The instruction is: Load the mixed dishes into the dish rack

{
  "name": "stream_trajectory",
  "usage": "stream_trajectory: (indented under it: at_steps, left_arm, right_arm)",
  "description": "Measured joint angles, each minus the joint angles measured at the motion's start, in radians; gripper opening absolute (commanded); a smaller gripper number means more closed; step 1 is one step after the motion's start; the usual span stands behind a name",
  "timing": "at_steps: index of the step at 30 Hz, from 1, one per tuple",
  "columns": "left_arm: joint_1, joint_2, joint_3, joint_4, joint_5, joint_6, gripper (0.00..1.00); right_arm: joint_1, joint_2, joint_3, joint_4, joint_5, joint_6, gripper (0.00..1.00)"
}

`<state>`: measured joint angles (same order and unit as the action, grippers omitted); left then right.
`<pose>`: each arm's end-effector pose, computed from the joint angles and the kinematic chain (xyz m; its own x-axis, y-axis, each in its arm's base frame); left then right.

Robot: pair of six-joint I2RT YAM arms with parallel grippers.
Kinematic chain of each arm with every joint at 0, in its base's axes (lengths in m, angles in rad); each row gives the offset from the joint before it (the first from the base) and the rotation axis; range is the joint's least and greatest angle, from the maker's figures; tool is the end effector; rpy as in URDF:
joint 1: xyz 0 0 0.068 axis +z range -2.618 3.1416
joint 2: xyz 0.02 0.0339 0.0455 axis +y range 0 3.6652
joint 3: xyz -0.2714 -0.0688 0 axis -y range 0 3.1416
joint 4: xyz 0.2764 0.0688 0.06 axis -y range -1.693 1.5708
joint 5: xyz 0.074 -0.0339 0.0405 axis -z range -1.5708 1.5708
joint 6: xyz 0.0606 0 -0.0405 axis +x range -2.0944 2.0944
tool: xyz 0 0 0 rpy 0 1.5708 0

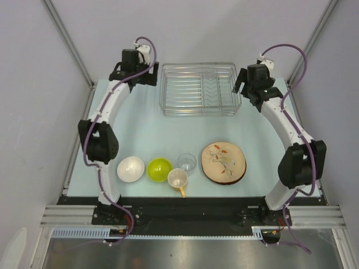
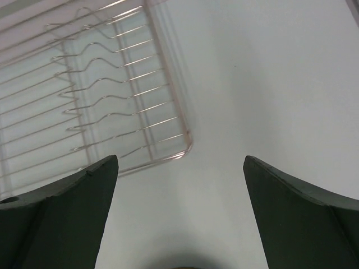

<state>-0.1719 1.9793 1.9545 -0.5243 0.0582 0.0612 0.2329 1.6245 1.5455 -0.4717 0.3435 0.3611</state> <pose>0.5121 -0.0925 0.3455 -0.4998 0.1487 -0.8533 0.2507 0.9678 0.0219 0.4197 0.0786 0.3539 -0.4544 0.2341 -0.8595 0.2378 0.9617 0.1362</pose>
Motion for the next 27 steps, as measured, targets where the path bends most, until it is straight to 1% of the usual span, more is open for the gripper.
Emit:
stream_trajectory:
  at_steps: [4, 7, 11, 16, 27]
  left_arm:
    - [-0.056, 0.157, 0.135, -0.002, -0.023, 0.000, 1.00]
    - [-0.082, 0.221, 0.161, -0.003, -0.027, 0.000, 1.00]
    - [-0.084, 0.263, 0.161, 0.001, -0.030, -0.001, 1.00]
    - [-0.074, 0.277, 0.127, 0.049, -0.040, 0.002, 1.00]
    - [-0.074, 0.279, -0.012, 0.112, -0.087, 0.038, 1.00]
  right_arm:
    - [-0.029, 0.137, 0.038, 0.034, 0.018, -0.015, 0.98]
    - [-0.032, 0.236, 0.064, 0.040, 0.016, -0.023, 0.98]
    - [-0.035, 0.332, 0.106, 0.040, 0.014, -0.026, 0.96]
    - [-0.045, 0.392, 0.140, 0.045, 0.006, -0.026, 0.95]
    - [-0.087, 0.420, 0.135, 0.059, -0.014, -0.026, 0.91]
